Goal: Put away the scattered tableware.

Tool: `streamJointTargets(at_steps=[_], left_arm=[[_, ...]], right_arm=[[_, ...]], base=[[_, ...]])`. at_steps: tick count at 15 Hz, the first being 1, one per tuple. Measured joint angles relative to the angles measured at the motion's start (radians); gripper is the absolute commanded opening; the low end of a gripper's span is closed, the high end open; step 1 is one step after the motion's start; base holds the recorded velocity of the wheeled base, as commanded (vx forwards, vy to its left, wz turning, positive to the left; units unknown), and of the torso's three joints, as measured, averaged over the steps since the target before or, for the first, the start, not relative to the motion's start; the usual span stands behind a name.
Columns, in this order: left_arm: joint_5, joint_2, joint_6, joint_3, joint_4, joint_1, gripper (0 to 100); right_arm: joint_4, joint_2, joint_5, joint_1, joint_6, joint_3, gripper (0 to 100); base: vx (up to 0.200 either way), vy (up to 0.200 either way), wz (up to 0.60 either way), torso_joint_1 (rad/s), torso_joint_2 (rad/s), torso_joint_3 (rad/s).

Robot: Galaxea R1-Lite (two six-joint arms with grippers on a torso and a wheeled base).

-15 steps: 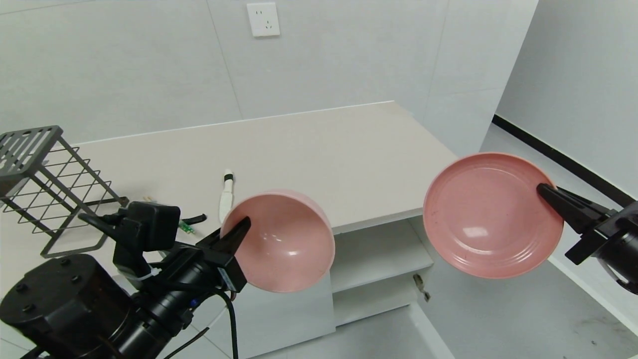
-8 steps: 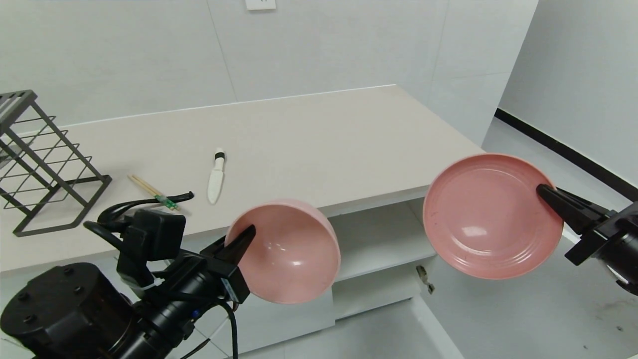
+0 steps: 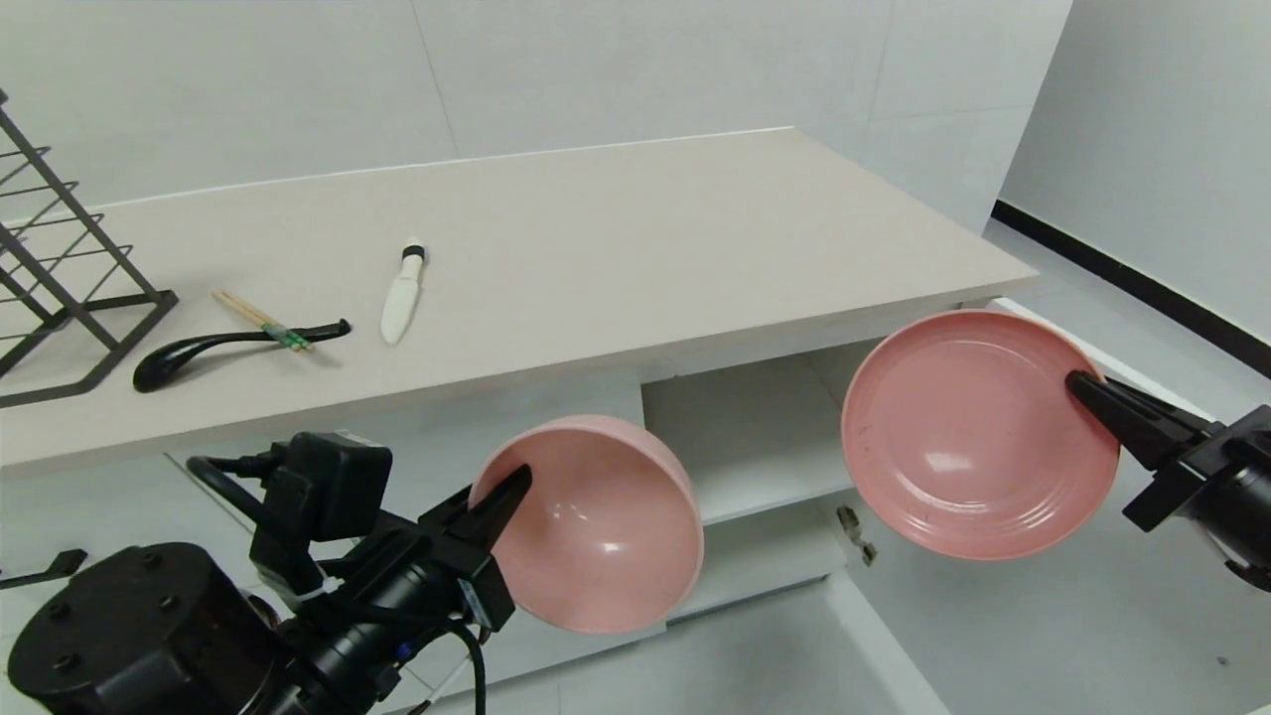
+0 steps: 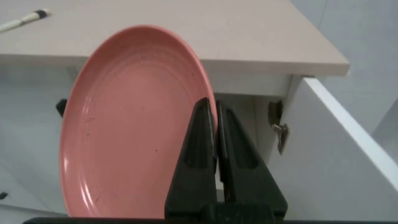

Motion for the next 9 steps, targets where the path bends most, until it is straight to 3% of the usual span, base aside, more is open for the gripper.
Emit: streamJointTargets(at_steps=[9], left_arm=[[0.000, 0.053, 0.000, -0.002, 0.000, -0.045, 0]], right_arm=[[0.000, 0.017, 0.000, 0.000, 0.000, 0.009, 0]], base=[[0.000, 0.000, 0.00, -0.255, 0.38, 0.149]])
